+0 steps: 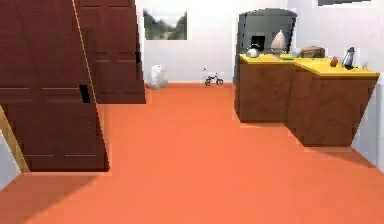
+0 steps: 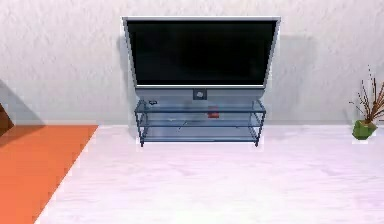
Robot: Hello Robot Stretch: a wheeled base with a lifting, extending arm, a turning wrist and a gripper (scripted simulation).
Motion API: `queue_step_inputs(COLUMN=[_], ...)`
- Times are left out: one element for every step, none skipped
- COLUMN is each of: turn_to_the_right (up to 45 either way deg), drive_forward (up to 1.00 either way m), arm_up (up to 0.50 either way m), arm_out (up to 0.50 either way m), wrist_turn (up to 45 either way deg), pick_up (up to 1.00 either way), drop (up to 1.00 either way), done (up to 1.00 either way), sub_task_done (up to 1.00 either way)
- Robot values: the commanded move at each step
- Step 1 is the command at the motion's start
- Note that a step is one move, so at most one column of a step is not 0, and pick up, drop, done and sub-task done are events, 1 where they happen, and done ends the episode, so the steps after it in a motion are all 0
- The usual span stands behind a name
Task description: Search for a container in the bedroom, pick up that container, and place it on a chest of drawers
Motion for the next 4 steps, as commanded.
queue_step_inputs(turn_to_the_right=[45.0, 42.0, 0.0, -45.0], drive_forward=[0.00, 0.00, 0.10, 0.00], arm_up=[0.00, 0.00, 0.00, 0.00], arm_out=[0.00, 0.00, 0.00, 0.00], wrist_turn=[0.0, 0.0, 0.0, 0.0], pick_up=[0.00, 0.00, 0.00, 0.00], drop=[0.00, 0.00, 0.00, 0.00], done=[0.00, 0.00, 0.00, 0.00], sub_task_done=[0.00, 0.00, 0.00, 0.00])
